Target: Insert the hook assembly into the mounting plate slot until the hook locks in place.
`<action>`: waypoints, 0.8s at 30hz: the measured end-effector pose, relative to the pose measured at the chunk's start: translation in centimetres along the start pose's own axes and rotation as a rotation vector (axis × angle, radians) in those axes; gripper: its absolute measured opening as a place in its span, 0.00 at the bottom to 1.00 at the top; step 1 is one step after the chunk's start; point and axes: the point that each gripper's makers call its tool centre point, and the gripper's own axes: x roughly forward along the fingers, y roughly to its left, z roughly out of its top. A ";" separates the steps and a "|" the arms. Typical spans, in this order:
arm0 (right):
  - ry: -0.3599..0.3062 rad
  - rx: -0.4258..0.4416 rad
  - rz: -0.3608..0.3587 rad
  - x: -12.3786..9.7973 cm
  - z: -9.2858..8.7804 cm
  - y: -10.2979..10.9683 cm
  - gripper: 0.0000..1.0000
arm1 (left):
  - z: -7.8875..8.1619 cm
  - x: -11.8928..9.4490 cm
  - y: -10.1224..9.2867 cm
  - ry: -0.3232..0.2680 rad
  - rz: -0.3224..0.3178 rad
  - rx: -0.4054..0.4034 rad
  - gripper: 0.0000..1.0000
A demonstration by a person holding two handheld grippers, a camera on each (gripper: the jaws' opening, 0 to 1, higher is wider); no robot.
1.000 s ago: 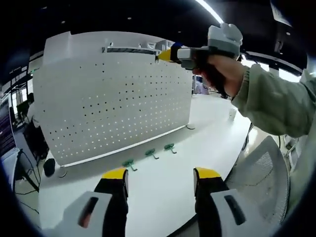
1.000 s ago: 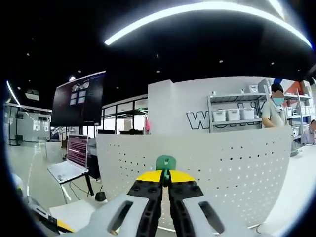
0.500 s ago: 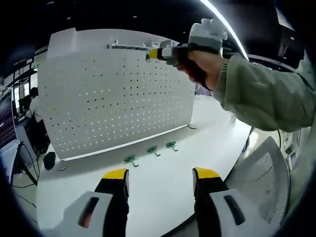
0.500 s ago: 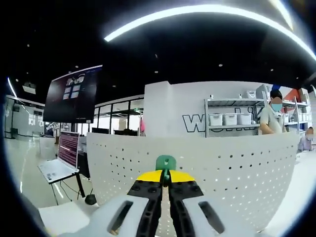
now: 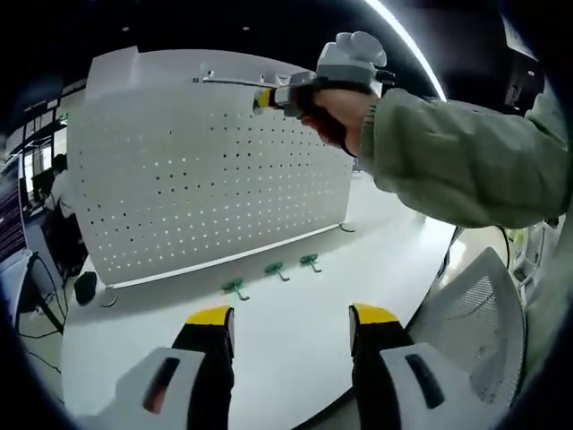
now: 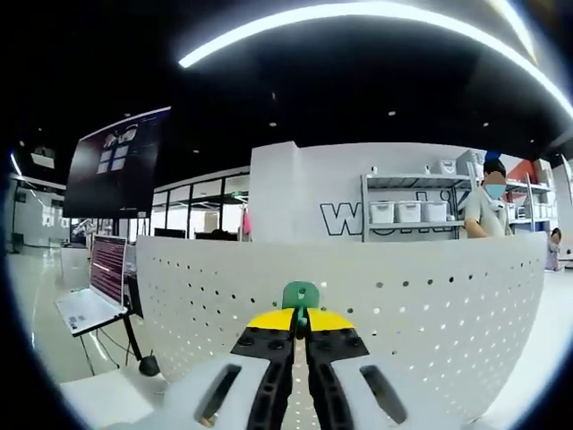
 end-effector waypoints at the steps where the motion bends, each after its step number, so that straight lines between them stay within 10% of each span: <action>1: 0.001 0.001 -0.005 0.1 -0.1 -0.2 0.02 | 0.0 0.0 0.0 0.001 -0.001 0.000 0.53; 24: 0.031 -0.020 -0.055 3.2 -0.7 -1.5 0.02 | -0.3 0.5 -0.4 0.002 -0.029 -0.013 0.53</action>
